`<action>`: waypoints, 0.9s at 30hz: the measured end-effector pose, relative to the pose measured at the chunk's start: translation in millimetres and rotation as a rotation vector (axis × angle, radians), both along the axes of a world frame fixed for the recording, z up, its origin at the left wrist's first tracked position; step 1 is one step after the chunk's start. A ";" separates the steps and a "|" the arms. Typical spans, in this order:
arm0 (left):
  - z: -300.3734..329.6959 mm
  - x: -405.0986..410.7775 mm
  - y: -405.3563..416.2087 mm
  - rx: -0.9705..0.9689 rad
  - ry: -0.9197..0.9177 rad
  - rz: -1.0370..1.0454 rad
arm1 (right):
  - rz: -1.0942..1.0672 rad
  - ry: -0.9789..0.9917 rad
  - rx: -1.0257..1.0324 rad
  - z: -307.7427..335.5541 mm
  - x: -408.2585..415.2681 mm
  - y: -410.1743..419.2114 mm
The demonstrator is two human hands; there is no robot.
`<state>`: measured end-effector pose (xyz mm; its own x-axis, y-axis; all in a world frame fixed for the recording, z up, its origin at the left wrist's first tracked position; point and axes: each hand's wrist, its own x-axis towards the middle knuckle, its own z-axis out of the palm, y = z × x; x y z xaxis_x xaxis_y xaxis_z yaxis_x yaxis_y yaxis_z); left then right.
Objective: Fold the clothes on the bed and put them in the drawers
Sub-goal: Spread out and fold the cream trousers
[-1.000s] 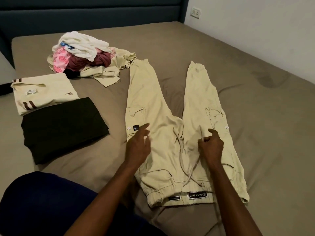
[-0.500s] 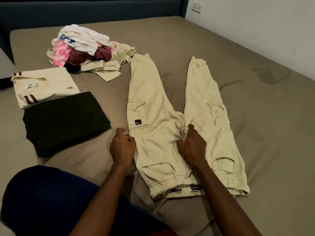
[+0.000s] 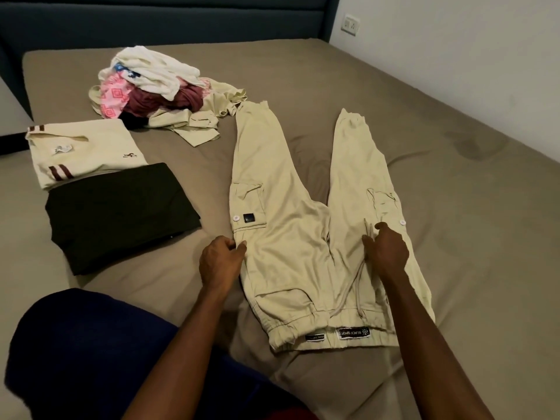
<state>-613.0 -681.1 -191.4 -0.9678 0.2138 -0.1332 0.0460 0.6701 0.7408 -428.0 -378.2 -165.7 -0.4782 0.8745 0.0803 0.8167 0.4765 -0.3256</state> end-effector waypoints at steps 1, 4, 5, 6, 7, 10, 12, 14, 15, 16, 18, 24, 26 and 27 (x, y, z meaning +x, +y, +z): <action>-0.3 -1.5 0.4 0.006 -0.016 -0.035 | 0.010 -0.050 0.064 1.1 -0.6 -6.9; -2.9 -2.4 1.6 0.010 -0.036 -0.126 | 0.121 -0.014 0.213 8.4 -10.5 -52.5; -4.4 -3.1 2.3 0.011 -0.038 -0.134 | 0.217 0.047 0.188 9.7 -16.1 -73.9; -5.3 -4.7 2.5 0.015 -0.046 -0.124 | 0.313 0.088 0.129 10.4 -22.3 -97.2; -5.6 -6.4 2.3 0.030 -0.071 -0.105 | 0.388 0.094 0.056 10.1 -28.3 -119.0; -1.9 -11.2 0.4 0.139 -0.184 -0.077 | 0.574 -0.033 -0.079 6.6 -47.3 -173.6; -0.8 -12.8 -0.3 0.208 -0.232 -0.104 | 0.681 -0.160 -0.076 6.1 -53.9 -199.2; -1.2 -11.9 1.3 0.270 -0.282 -0.118 | 0.768 -0.303 0.035 8.3 -56.3 -212.8; -0.4 -10.8 2.8 0.325 -0.344 -0.108 | 0.793 -0.321 0.086 9.6 -57.5 -216.5; 3.2 -7.6 4.5 0.407 -0.422 -0.095 | 0.796 -0.299 0.103 12.2 -57.6 -218.4; 18.3 1.4 13.5 0.513 -0.508 -0.111 | 0.744 -0.204 0.063 19.0 -56.7 -212.8; 83.2 31.9 98.4 0.733 -0.442 -0.332 | 0.454 0.060 0.005 61.7 -31.8 -154.5; 102.7 42.4 144.5 0.722 -0.378 -0.463 | 0.374 0.164 -0.006 74.0 -15.2 -114.3; 111.0 49.2 166.1 0.708 -0.350 -0.528 | 0.349 0.214 -0.035 78.9 -4.8 -94.5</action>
<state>-563.8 -515.0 -80.4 -0.6527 0.7544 -0.0691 -0.0867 0.0162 0.9961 -432.8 -472.7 -86.8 -0.7221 0.6670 0.1836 0.5203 0.6985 -0.4913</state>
